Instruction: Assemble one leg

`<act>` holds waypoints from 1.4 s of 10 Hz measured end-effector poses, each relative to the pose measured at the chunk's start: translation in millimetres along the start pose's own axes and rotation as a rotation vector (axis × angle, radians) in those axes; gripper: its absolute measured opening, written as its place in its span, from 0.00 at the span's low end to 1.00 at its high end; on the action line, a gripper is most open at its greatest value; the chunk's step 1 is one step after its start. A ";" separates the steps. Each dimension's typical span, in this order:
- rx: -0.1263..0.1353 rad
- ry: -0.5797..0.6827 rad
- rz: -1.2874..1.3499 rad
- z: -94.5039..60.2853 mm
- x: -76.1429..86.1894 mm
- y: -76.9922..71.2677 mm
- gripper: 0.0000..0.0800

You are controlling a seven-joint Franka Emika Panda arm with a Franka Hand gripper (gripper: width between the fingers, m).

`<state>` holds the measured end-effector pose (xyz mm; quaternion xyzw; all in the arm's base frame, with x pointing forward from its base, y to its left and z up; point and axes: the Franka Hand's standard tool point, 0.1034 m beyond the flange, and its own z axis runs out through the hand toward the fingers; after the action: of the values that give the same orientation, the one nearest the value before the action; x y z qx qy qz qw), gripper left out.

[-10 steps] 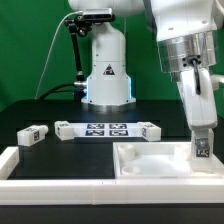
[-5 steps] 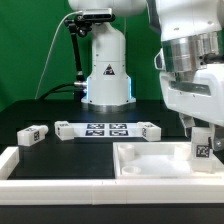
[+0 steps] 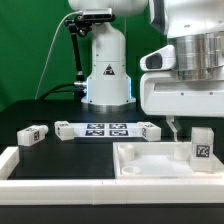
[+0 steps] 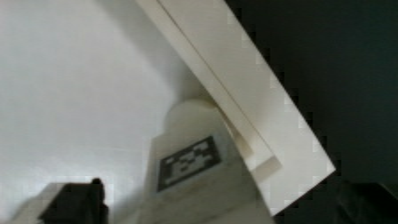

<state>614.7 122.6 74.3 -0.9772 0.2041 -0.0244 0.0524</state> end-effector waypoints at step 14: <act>0.074 0.048 0.439 0.8 4.4 9.6 0.36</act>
Offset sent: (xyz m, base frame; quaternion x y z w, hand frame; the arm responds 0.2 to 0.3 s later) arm 0.0000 0.0000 0.0000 0.0000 0.0000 -0.2085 0.9780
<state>615.0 112.2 72.5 -0.9059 0.4120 -0.0433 0.0875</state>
